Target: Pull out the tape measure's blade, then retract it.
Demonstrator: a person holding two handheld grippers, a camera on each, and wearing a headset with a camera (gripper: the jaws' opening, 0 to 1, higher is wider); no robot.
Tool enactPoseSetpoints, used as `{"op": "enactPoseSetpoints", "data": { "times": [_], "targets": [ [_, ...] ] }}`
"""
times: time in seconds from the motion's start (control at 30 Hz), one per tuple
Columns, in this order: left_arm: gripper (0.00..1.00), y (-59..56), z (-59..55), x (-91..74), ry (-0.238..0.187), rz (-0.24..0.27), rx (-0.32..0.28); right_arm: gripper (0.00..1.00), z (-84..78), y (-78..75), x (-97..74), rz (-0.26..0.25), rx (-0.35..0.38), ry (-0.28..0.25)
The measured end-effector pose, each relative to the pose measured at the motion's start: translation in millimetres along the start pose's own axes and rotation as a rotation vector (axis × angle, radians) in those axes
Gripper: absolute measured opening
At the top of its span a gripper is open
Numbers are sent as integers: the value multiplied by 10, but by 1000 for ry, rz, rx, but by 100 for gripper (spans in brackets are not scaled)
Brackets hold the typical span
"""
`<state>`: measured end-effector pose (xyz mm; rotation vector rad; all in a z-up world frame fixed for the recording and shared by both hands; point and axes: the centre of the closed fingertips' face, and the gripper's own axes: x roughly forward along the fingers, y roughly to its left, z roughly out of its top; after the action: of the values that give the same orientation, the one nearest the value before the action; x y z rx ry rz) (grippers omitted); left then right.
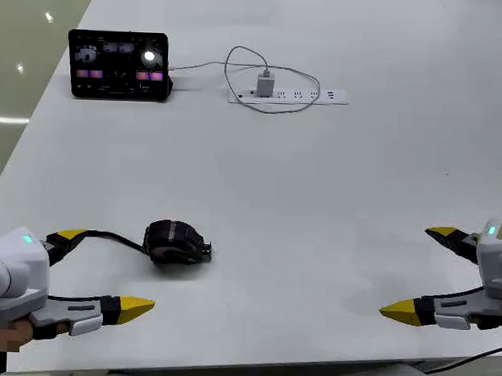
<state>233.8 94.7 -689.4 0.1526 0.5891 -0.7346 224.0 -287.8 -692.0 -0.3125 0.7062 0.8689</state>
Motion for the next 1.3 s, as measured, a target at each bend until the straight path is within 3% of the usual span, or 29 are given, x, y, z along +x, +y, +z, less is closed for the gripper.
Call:
{"op": "enactPoseSetpoints", "data": {
  "times": [0.43,0.67,0.83,1.0,1.1,1.3],
  "targets": [
    [99,38,-1,-50,1,3,11,100,0,12,1,4,-8,0],
    [99,18,-50,-27,24,-18,19,100,-13,53,44,47,-10,2],
    [99,-16,-73,1,43,-41,25,100,-86,108,75,82,6,43],
    [99,-12,-99,85,80,-77,64,100,1,130,163,108,-44,21],
    [99,46,-109,133,121,-84,157,100,64,147,240,134,-68,17],
    [99,51,-85,219,165,-131,214,100,150,168,339,164,-91,26]
  ]
}}
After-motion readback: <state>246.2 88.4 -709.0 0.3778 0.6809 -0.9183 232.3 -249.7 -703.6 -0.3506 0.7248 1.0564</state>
